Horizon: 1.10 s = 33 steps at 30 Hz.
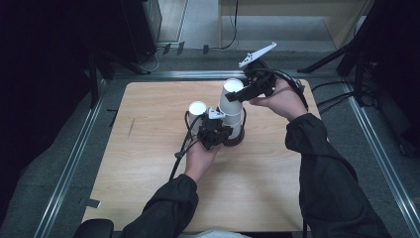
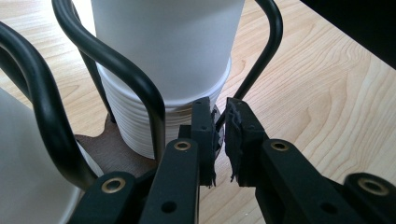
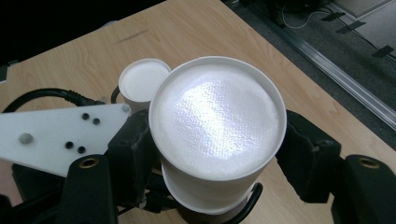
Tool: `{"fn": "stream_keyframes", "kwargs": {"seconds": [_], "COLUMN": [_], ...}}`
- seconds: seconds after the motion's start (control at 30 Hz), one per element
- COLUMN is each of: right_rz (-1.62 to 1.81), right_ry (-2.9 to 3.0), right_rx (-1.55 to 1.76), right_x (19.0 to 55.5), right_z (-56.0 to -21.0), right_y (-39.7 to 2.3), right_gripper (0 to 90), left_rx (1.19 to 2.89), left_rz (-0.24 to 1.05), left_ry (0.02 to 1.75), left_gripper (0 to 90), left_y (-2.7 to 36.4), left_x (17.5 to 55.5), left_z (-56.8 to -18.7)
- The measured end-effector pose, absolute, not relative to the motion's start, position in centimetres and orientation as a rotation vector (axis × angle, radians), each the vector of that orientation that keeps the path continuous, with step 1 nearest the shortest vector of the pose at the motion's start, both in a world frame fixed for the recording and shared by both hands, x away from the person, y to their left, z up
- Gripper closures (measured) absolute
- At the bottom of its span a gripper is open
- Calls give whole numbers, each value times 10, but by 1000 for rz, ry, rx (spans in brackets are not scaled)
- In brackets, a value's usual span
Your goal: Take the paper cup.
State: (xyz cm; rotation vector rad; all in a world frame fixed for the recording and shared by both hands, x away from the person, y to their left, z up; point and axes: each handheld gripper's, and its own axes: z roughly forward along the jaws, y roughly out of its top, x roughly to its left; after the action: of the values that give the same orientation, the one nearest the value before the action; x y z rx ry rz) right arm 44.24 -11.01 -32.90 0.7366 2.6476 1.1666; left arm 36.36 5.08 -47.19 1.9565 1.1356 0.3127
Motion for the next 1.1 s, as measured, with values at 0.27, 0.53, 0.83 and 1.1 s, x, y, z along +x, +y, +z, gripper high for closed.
{"fn": "stream_keyframes", "kwargs": {"seconds": [0.27,0.53,0.83,1.1], "right_rz": [1170,1196,1204,1215], "right_ry": [2622,2617,2637,2663], "right_rx": [716,693,669,655], "right_x": [432,414,397,384], "right_z": [-304,-289,-297,-311], "right_y": [-113,-128,-144,-155], "right_gripper": [336,336,336,335], "left_rx": [1978,1986,2012,2067], "left_rz": [297,252,148,62], "left_ry": [1137,1109,1054,968], "left_gripper": [804,785,749,680], "left_y": [51,51,56,72], "left_x": [365,362,354,350], "left_z": [-474,-472,-465,-459]}}
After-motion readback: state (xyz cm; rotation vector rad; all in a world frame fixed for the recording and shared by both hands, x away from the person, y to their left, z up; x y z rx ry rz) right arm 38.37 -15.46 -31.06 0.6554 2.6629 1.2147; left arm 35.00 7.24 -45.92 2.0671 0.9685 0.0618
